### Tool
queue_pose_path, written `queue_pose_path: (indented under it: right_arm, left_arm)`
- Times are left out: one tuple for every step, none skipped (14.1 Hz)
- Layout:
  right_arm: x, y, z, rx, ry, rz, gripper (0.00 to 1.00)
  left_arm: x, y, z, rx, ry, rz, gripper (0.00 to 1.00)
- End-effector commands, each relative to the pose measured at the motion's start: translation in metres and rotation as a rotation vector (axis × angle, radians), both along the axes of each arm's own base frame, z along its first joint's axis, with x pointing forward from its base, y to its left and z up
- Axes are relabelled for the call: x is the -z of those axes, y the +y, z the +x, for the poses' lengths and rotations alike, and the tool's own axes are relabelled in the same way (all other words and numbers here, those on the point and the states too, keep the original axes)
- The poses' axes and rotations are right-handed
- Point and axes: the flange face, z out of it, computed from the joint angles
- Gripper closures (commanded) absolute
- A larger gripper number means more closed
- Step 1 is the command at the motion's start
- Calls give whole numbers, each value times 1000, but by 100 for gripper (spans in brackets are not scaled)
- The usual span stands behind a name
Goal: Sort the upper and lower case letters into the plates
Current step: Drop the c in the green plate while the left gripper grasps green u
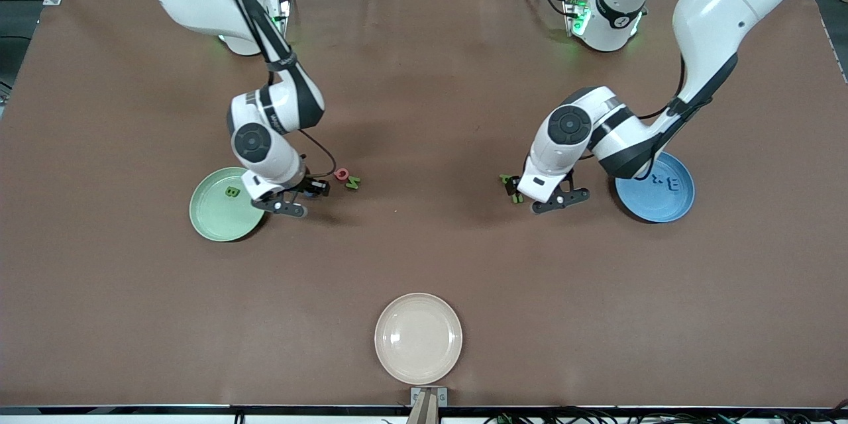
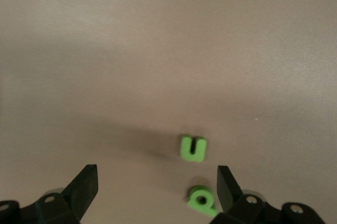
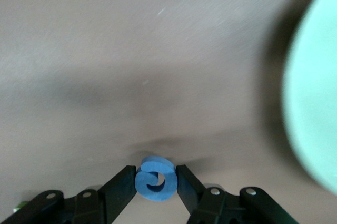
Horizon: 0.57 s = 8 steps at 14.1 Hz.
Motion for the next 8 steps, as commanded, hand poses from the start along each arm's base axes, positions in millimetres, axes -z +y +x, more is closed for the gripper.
queue_pose_path:
  right_arm:
    - [-44, -41, 20, -45, 56, 15, 100]
    - [-54, -56, 27, -68, 57, 22, 100]
    - [-55, -76, 31, -93, 62, 19, 100]
    - [-56, -95, 35, -120, 59, 19, 100]
    - [-55, -112, 38, -136, 58, 21, 100]
    - [-51, -126, 37, -142, 65, 23, 100]
    - [-47, -138, 38, -140, 70, 26, 100]
    - [-47, -142, 39, -137, 66, 26, 100]
  left_arm:
    - [21, -7, 4, -53, -19, -38, 1]
    - [27, -11, 2, -59, -25, -36, 1]
    - [30, -12, 1, -55, -30, -31, 5]
    - [33, -11, 2, -55, -31, -27, 10]
    - [33, -13, 2, -52, -35, -35, 15]
    - [36, -14, 2, -54, -32, -44, 21]
    - [37, -14, 1, -54, -29, -44, 28]
    - [37, -14, 2, -54, -30, -45, 35]
